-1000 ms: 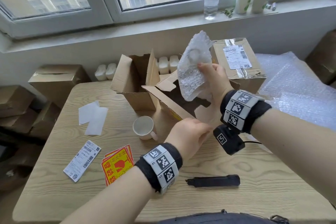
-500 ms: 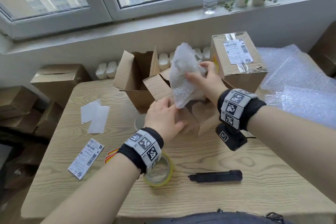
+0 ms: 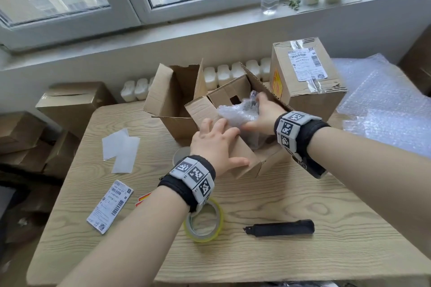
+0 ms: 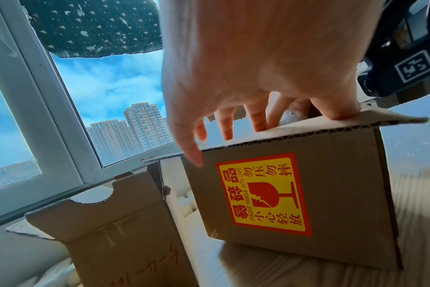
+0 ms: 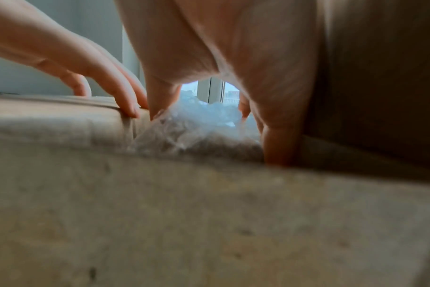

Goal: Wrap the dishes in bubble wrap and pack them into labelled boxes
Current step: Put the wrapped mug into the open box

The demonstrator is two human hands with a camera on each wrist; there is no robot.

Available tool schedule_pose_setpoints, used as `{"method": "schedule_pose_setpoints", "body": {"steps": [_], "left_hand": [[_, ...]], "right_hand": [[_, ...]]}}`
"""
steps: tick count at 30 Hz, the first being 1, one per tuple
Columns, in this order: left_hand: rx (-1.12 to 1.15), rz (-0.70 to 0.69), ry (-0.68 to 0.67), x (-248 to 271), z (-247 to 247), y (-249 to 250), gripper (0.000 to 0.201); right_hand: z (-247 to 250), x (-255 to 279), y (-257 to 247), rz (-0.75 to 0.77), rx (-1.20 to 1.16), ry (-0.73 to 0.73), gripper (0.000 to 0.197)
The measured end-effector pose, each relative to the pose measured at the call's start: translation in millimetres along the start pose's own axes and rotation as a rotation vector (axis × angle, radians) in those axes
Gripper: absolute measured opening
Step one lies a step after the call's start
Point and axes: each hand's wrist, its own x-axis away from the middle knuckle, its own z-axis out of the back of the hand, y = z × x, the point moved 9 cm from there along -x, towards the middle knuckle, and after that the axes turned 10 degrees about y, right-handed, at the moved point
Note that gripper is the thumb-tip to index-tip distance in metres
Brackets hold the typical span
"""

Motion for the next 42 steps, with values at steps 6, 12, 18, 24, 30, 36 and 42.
{"method": "schedule_pose_setpoints", "body": {"steps": [6, 12, 18, 24, 30, 36, 42], "left_hand": [[0.066, -0.01, -0.061, 1, -7, 11, 0.078], [0.078, 0.028, -0.074, 5, -10, 12, 0.075], [0.042, 0.027, -0.078, 8, -10, 27, 0.074], [0.074, 0.097, -0.068, 20, -15, 44, 0.075], [0.011, 0.008, -0.117, 20, -19, 42, 0.071], [-0.202, -0.219, 0.071, 11, -7, 53, 0.056], [0.0, -0.225, 0.015, 15, -23, 73, 0.042]], "right_hand": [[-29, 4, 14, -0.106, 0.262, -0.105, 0.09], [-34, 16, 26, -0.04, 0.315, -0.174, 0.071], [-32, 43, 22, 0.158, 0.463, -0.286, 0.044], [-16, 58, 19, 0.198, 0.464, -0.194, 0.036], [29, 81, 12, 0.222, 0.416, 0.053, 0.026], [54, 128, 32, 0.125, 0.419, 0.206, 0.021], [22, 132, 73, -0.199, 0.115, 0.143, 0.042]]}}
